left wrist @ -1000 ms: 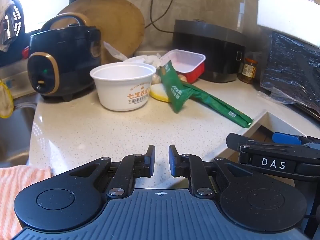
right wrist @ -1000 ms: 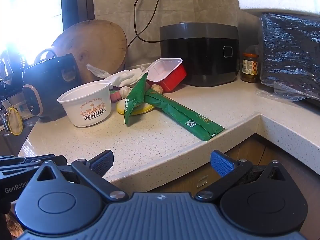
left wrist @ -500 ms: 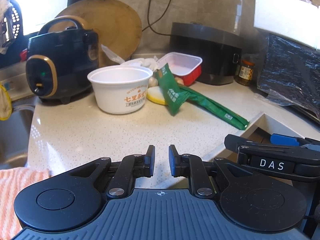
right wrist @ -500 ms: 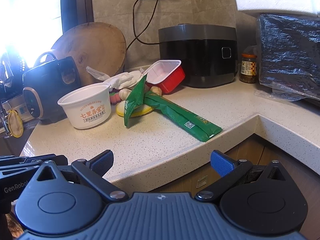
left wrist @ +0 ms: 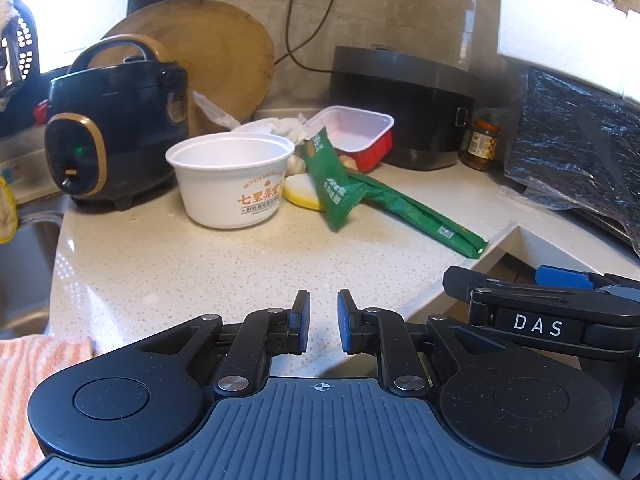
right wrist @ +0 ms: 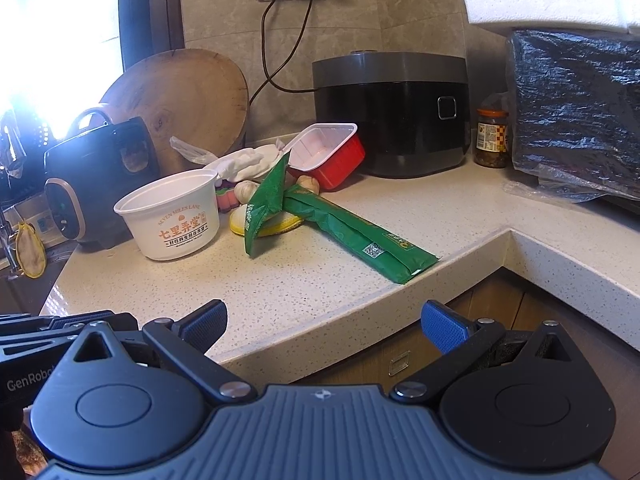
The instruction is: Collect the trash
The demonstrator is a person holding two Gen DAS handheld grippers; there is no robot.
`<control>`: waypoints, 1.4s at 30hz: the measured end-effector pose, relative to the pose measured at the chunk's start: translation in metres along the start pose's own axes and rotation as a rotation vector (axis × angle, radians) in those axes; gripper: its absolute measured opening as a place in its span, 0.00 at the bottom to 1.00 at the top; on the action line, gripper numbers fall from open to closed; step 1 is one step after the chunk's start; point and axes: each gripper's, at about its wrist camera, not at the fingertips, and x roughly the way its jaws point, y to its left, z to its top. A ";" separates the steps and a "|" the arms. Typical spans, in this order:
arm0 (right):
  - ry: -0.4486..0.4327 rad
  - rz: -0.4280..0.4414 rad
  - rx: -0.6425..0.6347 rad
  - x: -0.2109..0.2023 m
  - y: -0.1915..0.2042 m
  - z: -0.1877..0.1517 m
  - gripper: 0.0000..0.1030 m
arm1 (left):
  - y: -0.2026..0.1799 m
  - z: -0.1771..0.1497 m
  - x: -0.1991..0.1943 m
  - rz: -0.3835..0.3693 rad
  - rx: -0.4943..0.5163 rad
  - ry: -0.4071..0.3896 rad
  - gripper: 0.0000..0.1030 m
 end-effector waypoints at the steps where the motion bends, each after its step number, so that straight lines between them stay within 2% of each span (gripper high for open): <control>1: 0.000 0.001 0.000 0.000 0.000 0.000 1.00 | 0.000 0.000 0.000 0.000 -0.001 0.000 0.17; 42: 0.011 -0.046 0.015 -0.003 -0.004 -0.004 1.00 | 0.000 0.001 0.008 -0.031 0.014 0.023 0.17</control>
